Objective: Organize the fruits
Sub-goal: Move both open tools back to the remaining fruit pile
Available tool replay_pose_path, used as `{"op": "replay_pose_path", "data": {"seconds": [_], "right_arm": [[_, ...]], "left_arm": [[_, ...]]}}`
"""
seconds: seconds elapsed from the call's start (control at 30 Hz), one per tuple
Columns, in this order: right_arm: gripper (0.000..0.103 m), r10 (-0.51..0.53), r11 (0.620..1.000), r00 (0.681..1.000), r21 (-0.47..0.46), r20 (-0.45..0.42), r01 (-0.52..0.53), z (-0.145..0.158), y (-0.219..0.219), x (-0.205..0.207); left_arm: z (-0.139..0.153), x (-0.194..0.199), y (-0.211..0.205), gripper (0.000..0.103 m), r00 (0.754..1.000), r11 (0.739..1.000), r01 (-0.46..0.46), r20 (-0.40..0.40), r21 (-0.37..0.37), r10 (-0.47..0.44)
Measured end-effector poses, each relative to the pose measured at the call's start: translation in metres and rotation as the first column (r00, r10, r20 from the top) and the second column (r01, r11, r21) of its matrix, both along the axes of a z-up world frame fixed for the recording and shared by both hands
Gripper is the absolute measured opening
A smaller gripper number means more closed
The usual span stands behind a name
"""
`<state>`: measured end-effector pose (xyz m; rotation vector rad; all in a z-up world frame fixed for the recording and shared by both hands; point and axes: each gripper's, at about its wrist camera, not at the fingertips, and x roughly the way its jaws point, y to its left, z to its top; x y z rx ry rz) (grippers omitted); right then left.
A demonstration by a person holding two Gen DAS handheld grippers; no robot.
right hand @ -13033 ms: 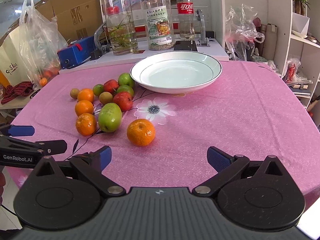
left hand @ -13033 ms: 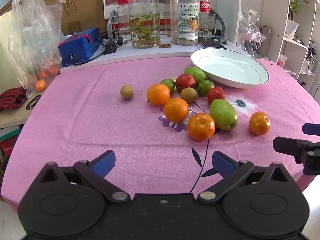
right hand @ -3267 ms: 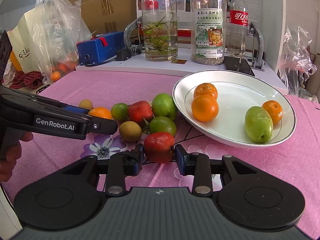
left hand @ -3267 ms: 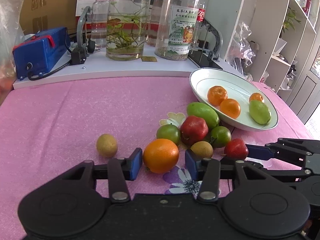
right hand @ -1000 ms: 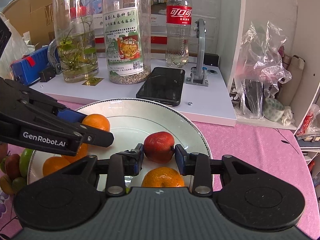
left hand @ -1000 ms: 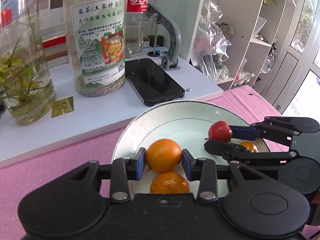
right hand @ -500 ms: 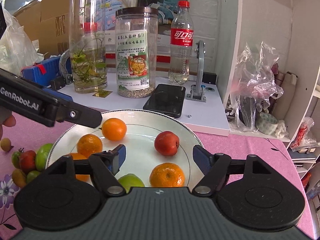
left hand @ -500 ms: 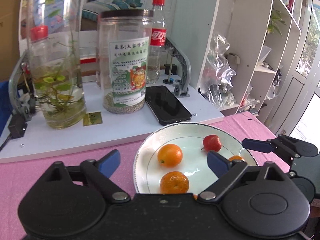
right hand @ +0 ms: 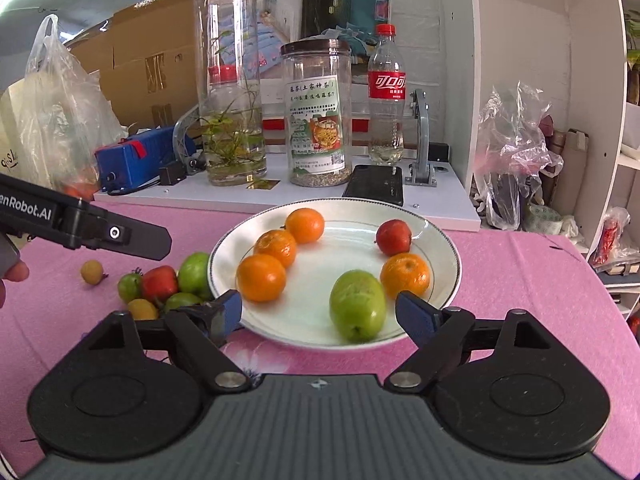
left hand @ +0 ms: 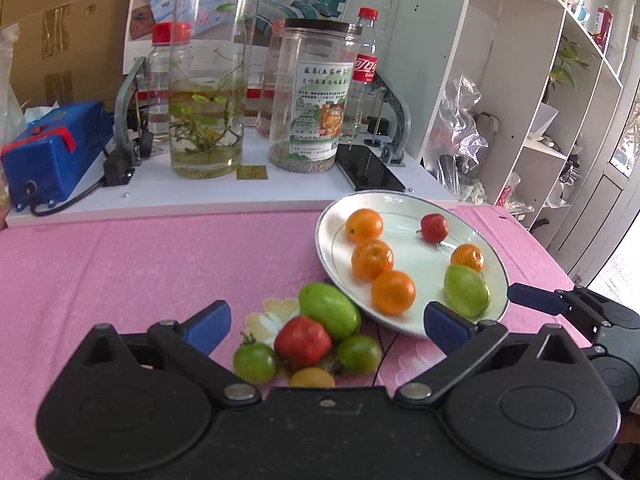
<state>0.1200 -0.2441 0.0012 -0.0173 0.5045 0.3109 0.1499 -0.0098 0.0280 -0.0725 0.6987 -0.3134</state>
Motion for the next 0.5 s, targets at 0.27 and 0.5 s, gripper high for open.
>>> {"op": "replay_pose_path", "data": {"seconds": [0.27, 0.5], "right_arm": [[0.103, 0.006, 1.0, 0.999, 0.025, -0.036, -0.005, -0.008, 0.009, -0.025], [0.103, 0.02, 0.999, 0.999, 0.028, -0.033, -0.019, -0.006, 0.016, -0.035]], "left_arm": [[-0.019, -0.034, 0.021, 0.103, 0.996, 0.997, -0.071, -0.052, 0.006, 0.072], [-0.02, -0.05, 0.041, 0.103, 0.989, 0.991, -0.135, -0.052, 0.015, 0.135]]}}
